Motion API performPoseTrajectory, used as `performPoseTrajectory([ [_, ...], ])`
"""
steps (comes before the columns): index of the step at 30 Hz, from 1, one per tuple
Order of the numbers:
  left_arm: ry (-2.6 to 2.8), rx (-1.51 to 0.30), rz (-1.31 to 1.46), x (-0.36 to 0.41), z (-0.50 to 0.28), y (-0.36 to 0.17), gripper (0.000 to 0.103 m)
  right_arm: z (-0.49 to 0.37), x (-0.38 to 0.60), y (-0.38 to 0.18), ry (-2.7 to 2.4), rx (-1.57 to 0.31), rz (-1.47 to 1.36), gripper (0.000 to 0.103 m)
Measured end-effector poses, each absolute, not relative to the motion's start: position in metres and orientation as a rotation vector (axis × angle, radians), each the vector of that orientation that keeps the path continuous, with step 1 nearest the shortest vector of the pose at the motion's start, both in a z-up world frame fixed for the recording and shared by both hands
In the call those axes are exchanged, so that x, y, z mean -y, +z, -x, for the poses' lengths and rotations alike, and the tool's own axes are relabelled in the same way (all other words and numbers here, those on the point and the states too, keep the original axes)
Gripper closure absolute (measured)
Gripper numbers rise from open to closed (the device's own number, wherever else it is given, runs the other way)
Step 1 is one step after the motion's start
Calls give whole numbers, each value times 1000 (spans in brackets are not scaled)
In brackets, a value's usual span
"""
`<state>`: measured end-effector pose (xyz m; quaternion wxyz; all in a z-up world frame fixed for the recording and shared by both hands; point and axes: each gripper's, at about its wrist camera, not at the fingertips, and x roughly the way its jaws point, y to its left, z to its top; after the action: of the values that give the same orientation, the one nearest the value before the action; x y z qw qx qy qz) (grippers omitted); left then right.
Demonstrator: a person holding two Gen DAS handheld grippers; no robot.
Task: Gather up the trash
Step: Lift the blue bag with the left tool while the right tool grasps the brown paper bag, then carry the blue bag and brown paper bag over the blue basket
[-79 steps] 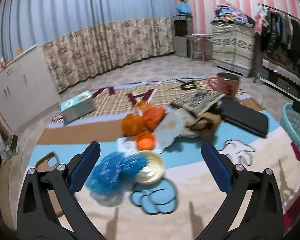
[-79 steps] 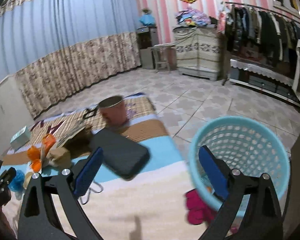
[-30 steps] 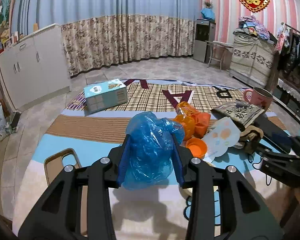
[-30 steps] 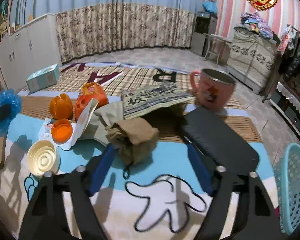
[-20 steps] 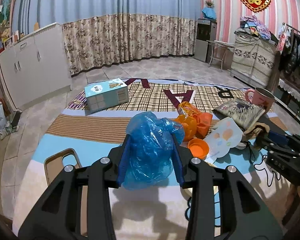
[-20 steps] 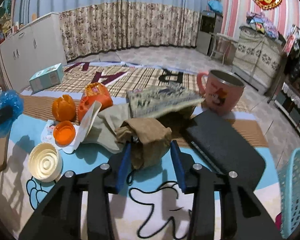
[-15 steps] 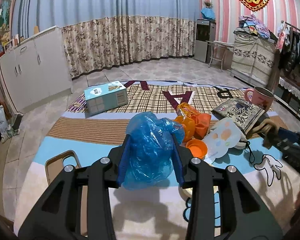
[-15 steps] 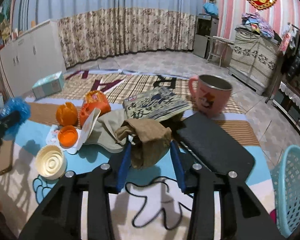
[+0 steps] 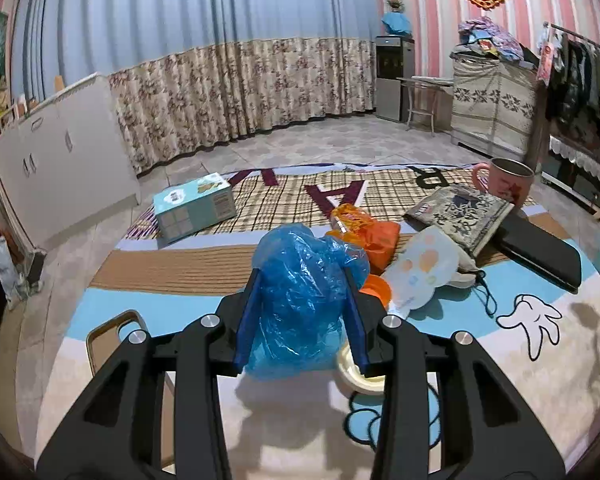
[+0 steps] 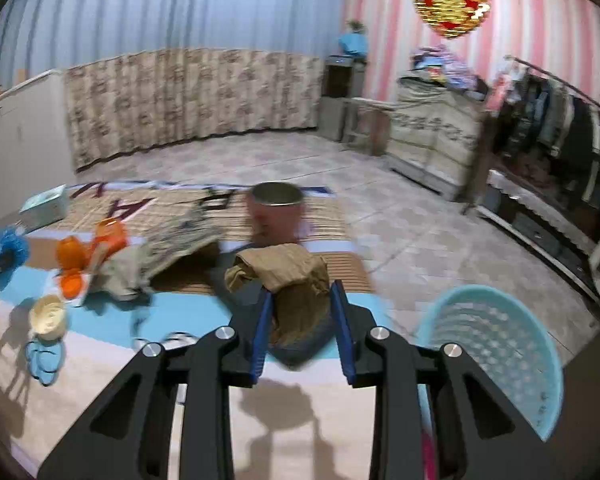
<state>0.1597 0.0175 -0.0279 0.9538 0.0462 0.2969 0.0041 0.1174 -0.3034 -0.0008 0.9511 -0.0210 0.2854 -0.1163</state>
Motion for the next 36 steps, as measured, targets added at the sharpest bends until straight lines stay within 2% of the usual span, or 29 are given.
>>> performPoseTrajectory([
  [7,-62,-554,-94,21,-151,-5,66,-89,368,17,-355,-527,-43,74],
  [17,-216,-474,-103,112,-149,34,66,-73,405,21,-413,-501,-76,74],
  [36,-491,-494,-156,261,-130,16,66,-56,485,1,-556,-520,-175,74],
])
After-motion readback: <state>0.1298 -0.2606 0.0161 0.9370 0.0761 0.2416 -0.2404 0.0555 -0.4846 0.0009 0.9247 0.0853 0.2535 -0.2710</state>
